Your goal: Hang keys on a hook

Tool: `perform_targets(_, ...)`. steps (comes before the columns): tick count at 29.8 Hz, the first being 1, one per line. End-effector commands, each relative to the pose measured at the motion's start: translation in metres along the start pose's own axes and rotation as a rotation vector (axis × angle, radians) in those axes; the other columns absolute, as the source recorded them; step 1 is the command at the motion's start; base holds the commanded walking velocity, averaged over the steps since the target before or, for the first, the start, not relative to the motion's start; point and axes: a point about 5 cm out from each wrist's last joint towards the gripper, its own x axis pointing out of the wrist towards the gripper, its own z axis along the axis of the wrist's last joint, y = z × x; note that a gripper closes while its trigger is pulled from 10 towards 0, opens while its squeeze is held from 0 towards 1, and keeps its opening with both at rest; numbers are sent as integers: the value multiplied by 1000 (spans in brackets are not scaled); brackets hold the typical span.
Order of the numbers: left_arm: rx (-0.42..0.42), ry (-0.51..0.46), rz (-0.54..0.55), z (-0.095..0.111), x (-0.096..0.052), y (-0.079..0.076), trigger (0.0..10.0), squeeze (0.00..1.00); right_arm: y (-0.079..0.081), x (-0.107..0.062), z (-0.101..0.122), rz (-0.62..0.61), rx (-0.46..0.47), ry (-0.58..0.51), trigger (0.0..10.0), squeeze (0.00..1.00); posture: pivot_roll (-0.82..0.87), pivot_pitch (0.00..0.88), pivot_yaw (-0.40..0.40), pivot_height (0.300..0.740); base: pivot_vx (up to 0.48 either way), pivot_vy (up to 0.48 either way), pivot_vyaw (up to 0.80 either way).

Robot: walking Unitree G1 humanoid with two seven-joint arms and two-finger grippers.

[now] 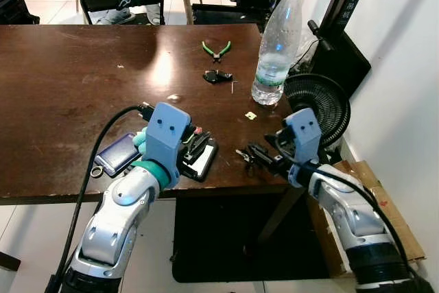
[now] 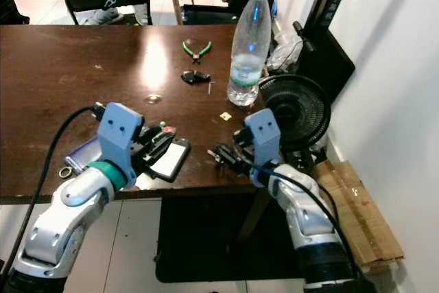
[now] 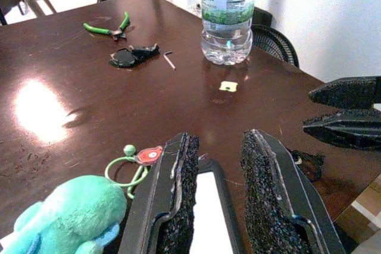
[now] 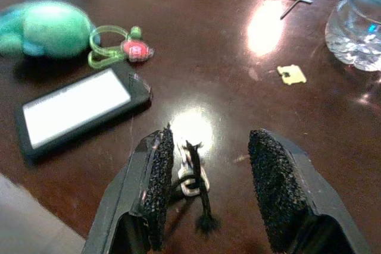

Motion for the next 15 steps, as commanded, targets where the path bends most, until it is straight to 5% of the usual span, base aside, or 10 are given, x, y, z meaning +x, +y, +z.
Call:
perform_targets(1,0,16,4,-3,-1,-1,10000,0,5,0,-8,33,-50,44,10000,0,-77,85,65,740,0,0,0)
perform_targets(8,-3,13,11,-2,1,0,10000,0,5,-2,-14,47,-130,122,10000,0,-86,90,65,740,0,0,0)
perform_targets(15,-10,0,-1,0,4,-1,10000,0,7,-3,-22,82,-49,167,10000,0,-102,92,66,740,0,0,0)
